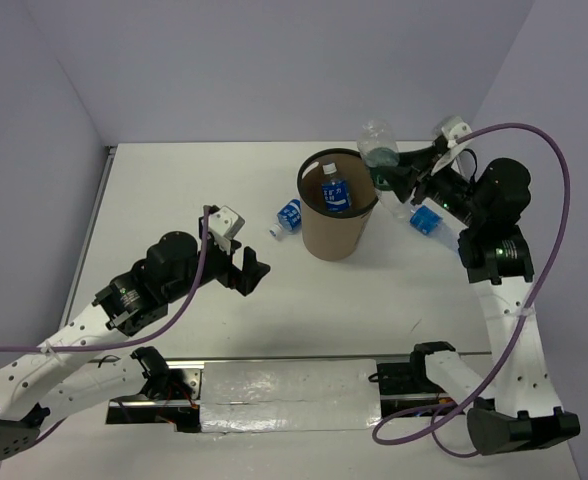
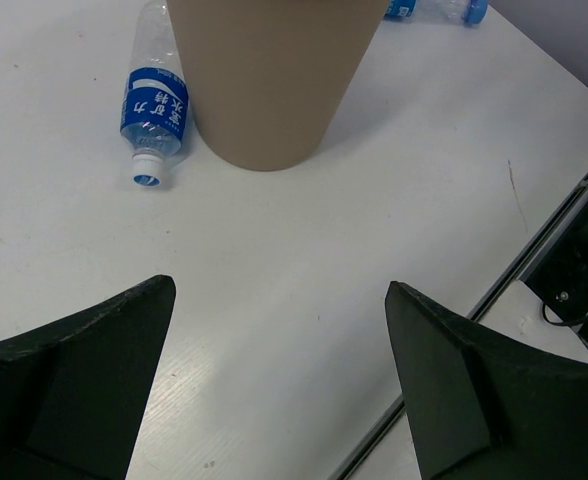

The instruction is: Put the plastic bottles in the bin

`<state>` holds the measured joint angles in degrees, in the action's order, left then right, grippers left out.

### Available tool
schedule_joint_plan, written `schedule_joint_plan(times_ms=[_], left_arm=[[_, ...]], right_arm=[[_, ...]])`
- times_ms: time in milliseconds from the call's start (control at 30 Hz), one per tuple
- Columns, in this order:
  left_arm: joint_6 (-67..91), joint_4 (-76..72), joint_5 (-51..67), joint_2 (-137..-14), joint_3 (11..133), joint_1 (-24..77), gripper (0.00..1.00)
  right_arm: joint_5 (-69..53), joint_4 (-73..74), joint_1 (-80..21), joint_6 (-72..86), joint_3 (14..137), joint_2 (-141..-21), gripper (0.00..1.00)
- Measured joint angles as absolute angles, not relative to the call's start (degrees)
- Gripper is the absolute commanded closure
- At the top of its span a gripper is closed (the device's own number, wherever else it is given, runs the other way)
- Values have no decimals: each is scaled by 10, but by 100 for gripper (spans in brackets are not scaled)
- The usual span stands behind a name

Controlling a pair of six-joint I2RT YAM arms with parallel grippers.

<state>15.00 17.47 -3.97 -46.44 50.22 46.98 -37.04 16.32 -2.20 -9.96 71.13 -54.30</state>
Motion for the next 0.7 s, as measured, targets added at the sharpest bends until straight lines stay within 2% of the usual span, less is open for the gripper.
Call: schedule_joint_plan(times_ms=[200,300,400,433,500,533,600,700], left_arm=[[150,168,-40,-465,493,469,1],[150,167,-40,-468,493,469,1],[150,167,-40,-471,493,469,1],[150,167,-41,-472,493,469,1],[150,167,-43,-475,493,469,1],[150,166,-44,-477,492,469,1],[150,163,-48,-483,492,469,1],[152,159,-53,-504,492,465,1]], right_arm=[[-392,-48,-67,25,702,-628,92],[-379,-108,-79,62,692,-692,87],[-366,-149,-87,83,671,-731,67],[-365,-159,-88,87,661,-737,50],[-364,-171,-90,94,641,-741,30],[-364,-175,-90,92,632,-741,12],[-366,-175,-91,87,617,-736,0],[-369,-152,-91,69,602,-710,0]])
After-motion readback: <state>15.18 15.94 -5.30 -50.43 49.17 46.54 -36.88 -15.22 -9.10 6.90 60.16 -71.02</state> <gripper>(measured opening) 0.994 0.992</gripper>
